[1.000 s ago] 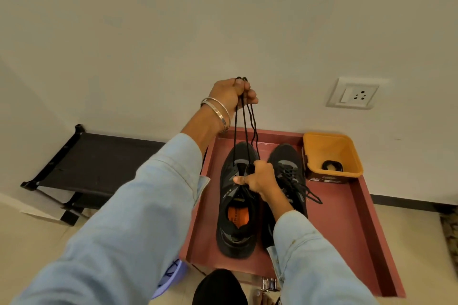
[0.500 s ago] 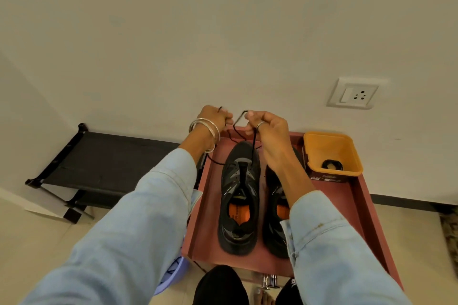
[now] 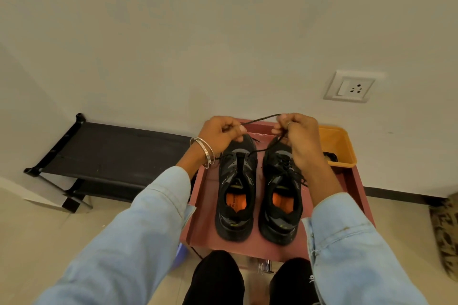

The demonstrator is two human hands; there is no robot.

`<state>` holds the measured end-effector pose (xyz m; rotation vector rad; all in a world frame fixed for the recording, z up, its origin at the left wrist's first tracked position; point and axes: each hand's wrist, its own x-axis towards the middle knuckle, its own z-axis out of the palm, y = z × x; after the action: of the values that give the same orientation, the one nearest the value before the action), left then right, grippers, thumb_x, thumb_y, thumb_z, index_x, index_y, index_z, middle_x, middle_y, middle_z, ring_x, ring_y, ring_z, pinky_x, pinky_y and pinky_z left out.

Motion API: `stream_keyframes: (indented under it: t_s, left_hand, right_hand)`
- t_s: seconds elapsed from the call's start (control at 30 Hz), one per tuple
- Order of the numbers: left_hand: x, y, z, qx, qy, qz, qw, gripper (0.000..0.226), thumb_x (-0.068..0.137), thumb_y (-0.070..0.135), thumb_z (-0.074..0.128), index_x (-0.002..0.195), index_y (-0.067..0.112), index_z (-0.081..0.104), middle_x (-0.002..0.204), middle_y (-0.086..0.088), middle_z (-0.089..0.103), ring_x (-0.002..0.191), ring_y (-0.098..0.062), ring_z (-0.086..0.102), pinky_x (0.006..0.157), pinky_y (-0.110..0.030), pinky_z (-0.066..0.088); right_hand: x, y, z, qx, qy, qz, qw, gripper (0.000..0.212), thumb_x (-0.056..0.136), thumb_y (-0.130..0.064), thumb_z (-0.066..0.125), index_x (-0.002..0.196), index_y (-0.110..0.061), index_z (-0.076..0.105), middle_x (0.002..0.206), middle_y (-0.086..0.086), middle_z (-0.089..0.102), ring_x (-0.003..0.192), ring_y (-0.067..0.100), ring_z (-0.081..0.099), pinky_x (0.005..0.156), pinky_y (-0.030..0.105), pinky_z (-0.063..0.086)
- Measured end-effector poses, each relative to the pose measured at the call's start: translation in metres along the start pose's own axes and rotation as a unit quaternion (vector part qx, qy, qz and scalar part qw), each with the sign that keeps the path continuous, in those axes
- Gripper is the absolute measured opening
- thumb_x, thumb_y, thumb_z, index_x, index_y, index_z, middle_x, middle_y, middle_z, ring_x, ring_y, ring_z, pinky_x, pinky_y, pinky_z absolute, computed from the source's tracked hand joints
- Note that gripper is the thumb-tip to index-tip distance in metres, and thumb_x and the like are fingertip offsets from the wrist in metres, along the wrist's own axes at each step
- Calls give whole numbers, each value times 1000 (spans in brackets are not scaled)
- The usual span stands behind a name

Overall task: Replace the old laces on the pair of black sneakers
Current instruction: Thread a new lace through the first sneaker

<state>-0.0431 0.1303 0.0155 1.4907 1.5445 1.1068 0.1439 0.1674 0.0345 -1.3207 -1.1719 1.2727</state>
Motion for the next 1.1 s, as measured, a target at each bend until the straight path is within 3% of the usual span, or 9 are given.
stream_keyframes:
  t_s: [0.13,0.2,0.27,0.37,0.53,0.6,0.83,1.0,1.1]
  left_hand:
    - [-4,-6,-19,14,88,-22,996,12,87,18,66,75,20,69,60,3,61,55,-8,56,63,-26,49]
    - [-7,-6,-22,32,122,-13,992,17,86,20,68,70,26,68,60,3,60,59,-12,54,65,-29,50]
    - [-10,-1,-19,36,122,-3,992,18,85,22,68,68,28,67,57,5,57,58,-10,52,63,-26,48]
    - [-15,11,-6,37,90,13,995,15,85,22,68,71,24,69,57,13,59,54,3,53,59,-14,45]
    - [-18,11,-1,47,45,-7,998,11,86,26,68,78,19,72,67,2,66,61,-7,58,60,-16,46]
    - [-23,4,-8,50,53,-26,997,16,87,25,65,83,12,73,72,1,67,60,-1,57,59,-11,44]
    - [-38,-30,-19,109,24,-113,987,20,91,5,56,100,12,73,79,3,65,65,-2,54,70,-18,47]
    - [-39,-36,-8,29,74,-205,976,21,85,-3,63,103,7,70,82,-10,70,61,-17,65,58,-19,56]
    - [-35,-23,2,-54,88,-233,967,22,79,-3,70,101,-1,66,81,-17,68,58,-20,66,51,-20,55]
  right_hand:
    - [-1,15,-23,65,147,75,984,24,94,-8,51,72,-13,60,63,2,59,61,17,57,62,33,50]
    - [0,26,-27,-82,190,27,978,22,92,-11,54,70,-12,59,69,5,61,68,22,58,64,34,48]
    - [-5,27,-21,-292,129,-41,947,15,88,-20,64,100,-12,66,100,8,66,97,26,59,83,39,48]
    - [-12,21,3,-376,-63,-111,918,54,80,-40,73,130,-28,55,131,-1,58,125,24,48,102,53,39]
    - [-22,15,17,-263,-108,-150,947,7,87,-25,69,86,-21,74,75,-5,69,71,4,63,72,28,48]
    - [-19,19,6,-190,-45,-107,975,16,89,-19,65,75,-18,70,63,-3,66,55,3,58,62,23,47]
    - [-7,51,-14,-167,99,48,980,25,90,-11,63,65,-8,66,64,10,65,57,22,62,60,35,55]
    - [-11,55,8,-542,-11,-76,837,34,84,-20,69,114,-6,63,127,16,55,119,36,48,96,41,42]
    - [-20,44,34,-479,-177,-152,846,54,83,-23,73,133,-18,55,136,5,55,129,27,46,106,46,37]
